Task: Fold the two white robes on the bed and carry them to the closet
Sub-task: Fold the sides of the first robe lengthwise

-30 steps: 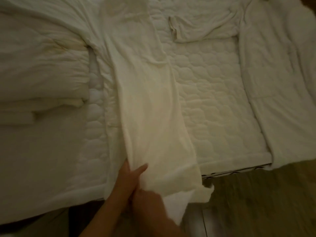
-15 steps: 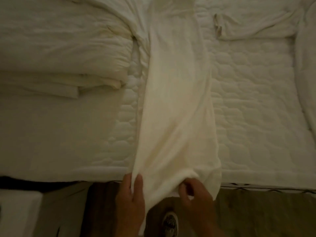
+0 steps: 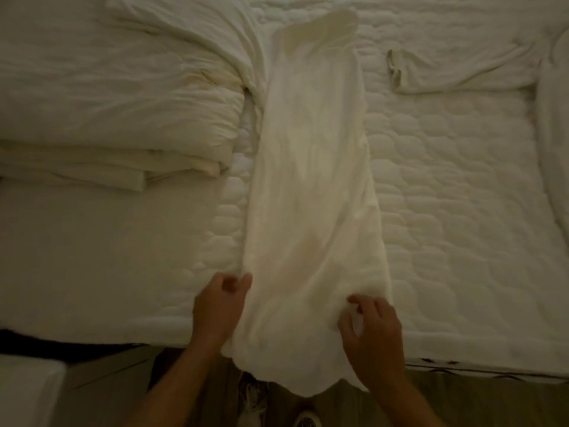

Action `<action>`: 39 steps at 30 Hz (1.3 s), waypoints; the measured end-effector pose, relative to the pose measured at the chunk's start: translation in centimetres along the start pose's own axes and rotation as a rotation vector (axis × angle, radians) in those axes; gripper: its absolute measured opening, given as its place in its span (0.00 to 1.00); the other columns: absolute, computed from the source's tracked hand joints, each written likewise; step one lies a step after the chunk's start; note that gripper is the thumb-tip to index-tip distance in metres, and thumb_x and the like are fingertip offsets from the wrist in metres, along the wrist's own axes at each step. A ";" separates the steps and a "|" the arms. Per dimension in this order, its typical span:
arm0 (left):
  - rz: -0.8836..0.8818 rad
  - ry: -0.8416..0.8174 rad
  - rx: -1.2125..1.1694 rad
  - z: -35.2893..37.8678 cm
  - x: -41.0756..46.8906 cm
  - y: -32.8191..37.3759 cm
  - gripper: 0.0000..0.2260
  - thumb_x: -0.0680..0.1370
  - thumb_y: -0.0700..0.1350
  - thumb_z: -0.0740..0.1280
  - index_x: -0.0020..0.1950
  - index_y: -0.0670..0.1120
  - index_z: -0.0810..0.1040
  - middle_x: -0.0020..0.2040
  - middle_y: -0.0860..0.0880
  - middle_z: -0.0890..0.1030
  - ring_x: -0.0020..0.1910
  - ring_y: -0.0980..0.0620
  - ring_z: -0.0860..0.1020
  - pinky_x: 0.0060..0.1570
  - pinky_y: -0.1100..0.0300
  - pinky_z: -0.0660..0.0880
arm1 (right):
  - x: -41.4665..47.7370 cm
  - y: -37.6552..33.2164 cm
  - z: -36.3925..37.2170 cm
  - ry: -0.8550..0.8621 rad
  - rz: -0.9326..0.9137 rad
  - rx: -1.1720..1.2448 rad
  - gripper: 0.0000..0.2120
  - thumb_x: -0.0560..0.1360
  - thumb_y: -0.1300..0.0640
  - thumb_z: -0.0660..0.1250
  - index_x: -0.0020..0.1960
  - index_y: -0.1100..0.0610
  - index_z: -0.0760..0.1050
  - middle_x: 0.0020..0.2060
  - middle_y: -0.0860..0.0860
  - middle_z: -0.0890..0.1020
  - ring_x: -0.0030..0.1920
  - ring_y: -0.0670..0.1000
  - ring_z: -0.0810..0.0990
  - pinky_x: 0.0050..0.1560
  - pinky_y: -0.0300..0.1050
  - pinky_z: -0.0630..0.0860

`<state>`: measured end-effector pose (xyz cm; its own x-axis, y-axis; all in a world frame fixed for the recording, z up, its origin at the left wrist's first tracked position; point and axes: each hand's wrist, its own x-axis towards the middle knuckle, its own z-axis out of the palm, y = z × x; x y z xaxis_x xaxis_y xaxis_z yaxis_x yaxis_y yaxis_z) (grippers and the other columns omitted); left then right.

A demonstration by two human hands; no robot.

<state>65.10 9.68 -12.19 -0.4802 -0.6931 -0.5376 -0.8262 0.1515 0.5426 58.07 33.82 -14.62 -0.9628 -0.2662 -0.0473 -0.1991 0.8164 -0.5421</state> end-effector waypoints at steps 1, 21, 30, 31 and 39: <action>0.060 0.008 0.020 0.0 2.5 2.0 0.15 0.77 0.60 0.67 0.52 0.49 0.79 0.46 0.54 0.81 0.48 0.50 0.80 0.44 0.59 0.71 | 1.3 -0.3 0.0 0.001 -0.007 -0.024 0.14 0.72 0.58 0.74 0.56 0.53 0.78 0.49 0.51 0.79 0.48 0.54 0.77 0.48 0.52 0.74; 0.241 0.277 -0.166 0.5 22.5 14.4 0.11 0.79 0.42 0.66 0.59 0.39 0.77 0.53 0.41 0.81 0.50 0.43 0.79 0.47 0.57 0.71 | 10.0 2.9 7.1 0.206 -0.196 -0.391 0.30 0.75 0.43 0.59 0.73 0.57 0.72 0.75 0.59 0.69 0.73 0.59 0.71 0.68 0.61 0.66; 0.069 -0.076 -0.482 0.7 19.0 8.4 0.12 0.74 0.55 0.75 0.53 0.52 0.82 0.49 0.52 0.86 0.48 0.52 0.85 0.50 0.49 0.82 | 10.2 3.3 7.4 0.092 -0.175 -0.405 0.34 0.75 0.42 0.58 0.77 0.57 0.66 0.77 0.60 0.64 0.76 0.61 0.64 0.72 0.63 0.61; 0.076 -0.110 -0.478 0.8 17.1 7.6 0.14 0.73 0.54 0.76 0.55 0.51 0.82 0.49 0.53 0.86 0.48 0.55 0.85 0.48 0.54 0.83 | 10.2 3.3 7.4 0.087 -0.172 -0.403 0.34 0.75 0.42 0.58 0.77 0.57 0.65 0.78 0.60 0.63 0.77 0.61 0.63 0.72 0.63 0.60; -0.044 -0.374 -0.386 1.4 3.7 -2.6 0.21 0.64 0.54 0.80 0.55 0.56 0.80 0.48 0.59 0.86 0.48 0.59 0.84 0.48 0.60 0.80 | 8.3 2.9 4.3 -0.013 -0.051 -0.224 0.35 0.77 0.38 0.61 0.79 0.53 0.60 0.77 0.59 0.63 0.75 0.60 0.64 0.71 0.59 0.64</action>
<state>65.05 7.76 -16.47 -0.5781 -0.3842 -0.7198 -0.7133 -0.1904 0.6745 50.28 31.79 -20.22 -0.9482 -0.3156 -0.0361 -0.2847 0.8947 -0.3442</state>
